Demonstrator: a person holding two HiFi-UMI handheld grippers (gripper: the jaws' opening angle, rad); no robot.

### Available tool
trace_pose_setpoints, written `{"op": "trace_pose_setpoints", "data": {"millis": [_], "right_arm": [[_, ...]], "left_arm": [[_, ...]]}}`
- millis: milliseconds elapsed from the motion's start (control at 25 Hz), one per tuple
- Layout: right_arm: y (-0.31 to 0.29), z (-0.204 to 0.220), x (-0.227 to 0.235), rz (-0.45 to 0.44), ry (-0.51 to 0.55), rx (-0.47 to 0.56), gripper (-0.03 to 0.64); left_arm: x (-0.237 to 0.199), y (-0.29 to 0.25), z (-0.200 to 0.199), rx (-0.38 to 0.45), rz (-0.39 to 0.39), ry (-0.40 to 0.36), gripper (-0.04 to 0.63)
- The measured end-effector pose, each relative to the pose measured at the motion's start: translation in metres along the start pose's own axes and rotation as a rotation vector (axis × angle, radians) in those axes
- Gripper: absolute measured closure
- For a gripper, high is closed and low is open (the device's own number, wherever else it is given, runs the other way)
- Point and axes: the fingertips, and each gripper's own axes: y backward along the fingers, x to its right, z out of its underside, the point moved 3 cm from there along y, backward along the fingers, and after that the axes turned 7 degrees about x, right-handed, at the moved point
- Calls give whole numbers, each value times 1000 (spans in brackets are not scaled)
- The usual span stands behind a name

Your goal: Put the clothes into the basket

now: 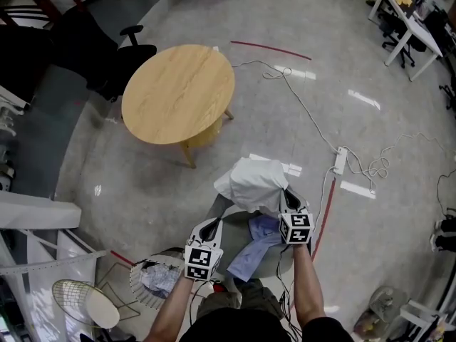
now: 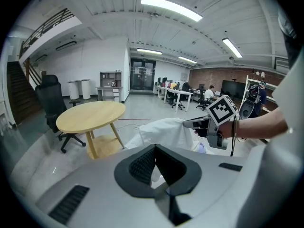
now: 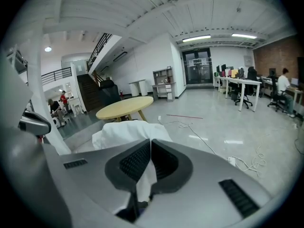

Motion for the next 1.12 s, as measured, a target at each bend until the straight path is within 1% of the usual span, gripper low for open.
{"op": "trace_pose_setpoints", "data": {"millis": [240, 560, 720, 960, 1120], "right_arm": [[13, -35, -16, -55, 23, 66, 584], [33, -76, -43, -115, 57, 141, 584], [49, -103, -65, -147, 84, 197, 584], [73, -150, -93, -193, 107, 294, 585], [88, -170, -108, -223, 126, 340, 586]], "left_arm": [[2, 22, -9, 34, -40, 8, 588], [-5, 48, -43, 140, -103, -2, 588], [-14, 69, -57, 184, -138, -8, 588], [-30, 103, -68, 238, -193, 23, 588], [-35, 122, -67, 267, -227, 34, 588]]}}
